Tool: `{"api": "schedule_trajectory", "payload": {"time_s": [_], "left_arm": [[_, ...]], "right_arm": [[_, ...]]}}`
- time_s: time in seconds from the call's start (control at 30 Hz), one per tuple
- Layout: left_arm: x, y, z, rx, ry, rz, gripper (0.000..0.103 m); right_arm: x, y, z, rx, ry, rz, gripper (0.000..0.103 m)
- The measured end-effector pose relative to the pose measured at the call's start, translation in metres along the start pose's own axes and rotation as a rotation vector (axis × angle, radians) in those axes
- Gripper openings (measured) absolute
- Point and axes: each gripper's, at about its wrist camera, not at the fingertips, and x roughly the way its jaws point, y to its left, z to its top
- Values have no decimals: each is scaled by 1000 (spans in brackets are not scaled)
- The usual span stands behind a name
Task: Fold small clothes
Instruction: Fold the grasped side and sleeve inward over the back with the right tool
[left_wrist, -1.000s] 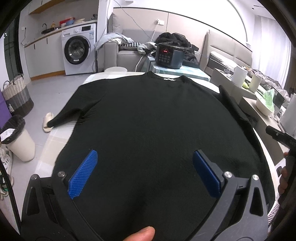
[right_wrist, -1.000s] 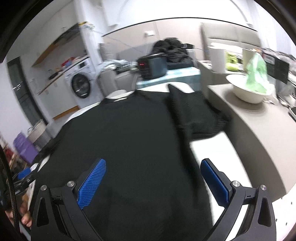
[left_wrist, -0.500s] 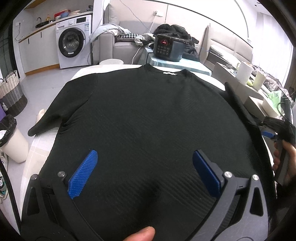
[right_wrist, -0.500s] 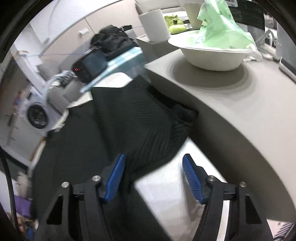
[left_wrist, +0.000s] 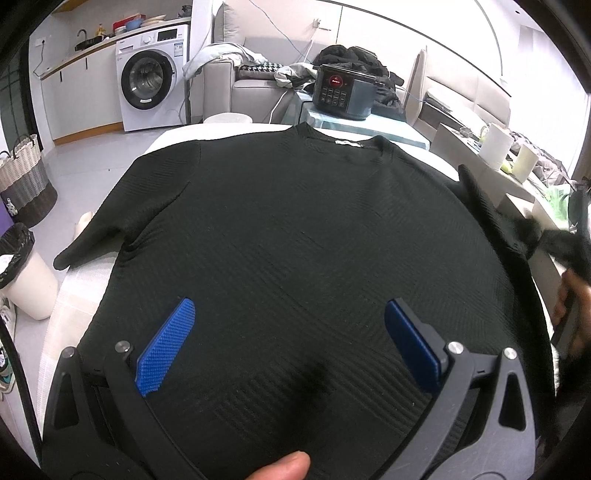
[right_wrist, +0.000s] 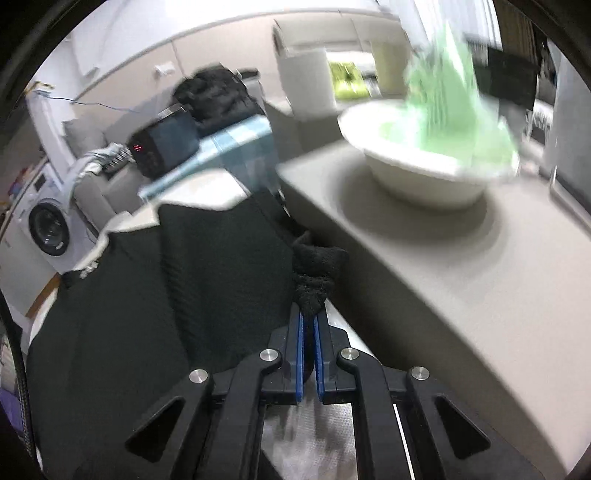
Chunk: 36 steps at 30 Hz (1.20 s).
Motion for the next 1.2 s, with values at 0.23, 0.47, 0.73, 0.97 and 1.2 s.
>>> {"api": "schedule_trajectory", "payload": {"time_s": [0.23, 0.47, 0.73, 0.97, 1.2], "left_arm": [[-5, 1, 1, 3, -29, 14, 102], [-10, 2, -3, -6, -30, 28, 102], [-7, -2, -9, 2, -19, 6, 102], [0, -5, -9, 0, 0, 4, 102], [1, -5, -8, 0, -1, 23, 102]], "right_arm": [[-53, 63, 23, -186, -115, 502, 5], [-45, 145, -39, -559, 217, 728, 53], [-28, 91, -29, -400, 164, 484, 62], [31, 74, -15, -255, 253, 330, 61], [73, 89, -5, -254, 338, 397, 12]]}}
